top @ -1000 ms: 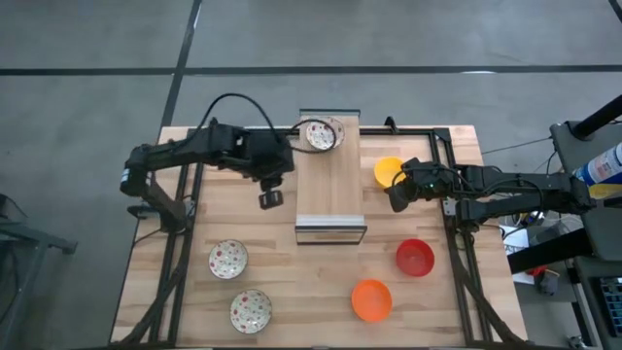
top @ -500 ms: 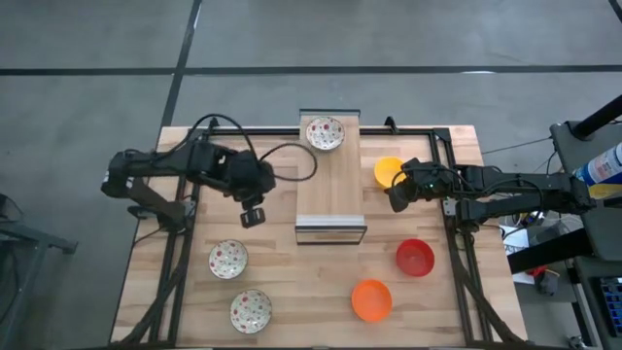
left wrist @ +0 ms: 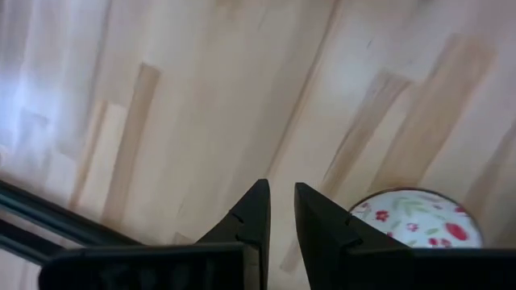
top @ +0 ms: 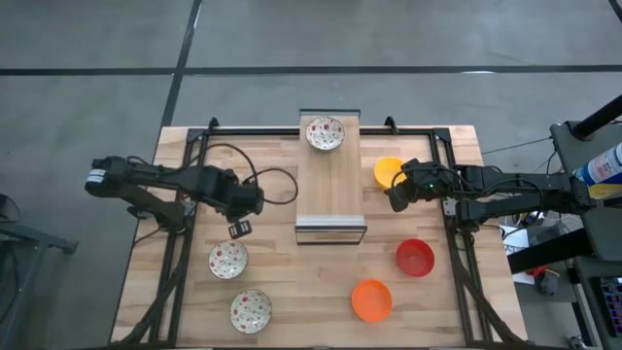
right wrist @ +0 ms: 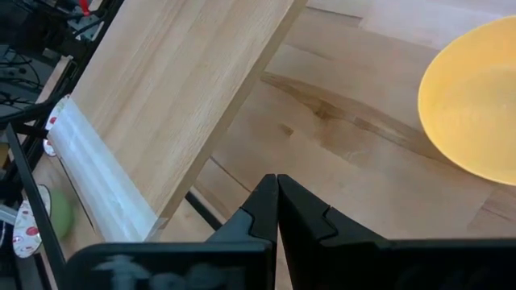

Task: Pick & Place Mini bowls
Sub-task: Stack the top white patterned bowl on top of the white patterned bowl on the shelf

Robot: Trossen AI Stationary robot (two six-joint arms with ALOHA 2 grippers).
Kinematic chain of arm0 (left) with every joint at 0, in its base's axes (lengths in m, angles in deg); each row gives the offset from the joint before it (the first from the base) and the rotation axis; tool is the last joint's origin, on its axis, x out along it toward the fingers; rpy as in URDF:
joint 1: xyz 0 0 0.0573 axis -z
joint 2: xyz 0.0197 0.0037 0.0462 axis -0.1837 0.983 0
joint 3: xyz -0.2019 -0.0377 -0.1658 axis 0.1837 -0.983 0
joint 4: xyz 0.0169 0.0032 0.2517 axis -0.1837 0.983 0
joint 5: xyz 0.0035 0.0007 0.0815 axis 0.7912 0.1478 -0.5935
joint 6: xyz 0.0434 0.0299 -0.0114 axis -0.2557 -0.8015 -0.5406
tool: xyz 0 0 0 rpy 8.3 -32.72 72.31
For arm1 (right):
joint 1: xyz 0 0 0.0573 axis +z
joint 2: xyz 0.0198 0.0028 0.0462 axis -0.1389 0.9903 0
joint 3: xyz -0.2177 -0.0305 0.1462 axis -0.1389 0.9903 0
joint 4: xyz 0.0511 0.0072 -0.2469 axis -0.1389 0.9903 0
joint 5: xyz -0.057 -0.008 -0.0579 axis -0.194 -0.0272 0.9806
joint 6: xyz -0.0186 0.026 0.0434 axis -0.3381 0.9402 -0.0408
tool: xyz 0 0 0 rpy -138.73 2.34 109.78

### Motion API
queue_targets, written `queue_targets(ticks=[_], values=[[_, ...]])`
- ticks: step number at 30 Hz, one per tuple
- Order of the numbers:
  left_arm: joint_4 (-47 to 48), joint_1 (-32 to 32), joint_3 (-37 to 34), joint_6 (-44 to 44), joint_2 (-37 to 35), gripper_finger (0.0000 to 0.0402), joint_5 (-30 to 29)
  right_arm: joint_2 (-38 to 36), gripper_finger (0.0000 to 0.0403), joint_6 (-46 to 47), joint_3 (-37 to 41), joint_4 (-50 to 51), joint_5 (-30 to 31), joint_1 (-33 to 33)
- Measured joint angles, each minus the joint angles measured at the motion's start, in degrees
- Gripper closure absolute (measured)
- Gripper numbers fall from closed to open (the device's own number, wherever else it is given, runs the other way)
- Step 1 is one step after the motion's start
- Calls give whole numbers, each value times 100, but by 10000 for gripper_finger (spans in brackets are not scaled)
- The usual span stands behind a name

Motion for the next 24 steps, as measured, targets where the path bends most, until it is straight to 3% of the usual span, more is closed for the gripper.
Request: queue_targets(ticks=[5,11,24], values=[[-320,11,-697,104,-113,348,162,0,394,7,0,-1,-2,0],[-703,11,-1044,270,-185,348,213,0,394,103,0,-2,-4,0],[-1251,11,-1143,154,-161,348,717,0,394,320,116,-19,-5,0]])
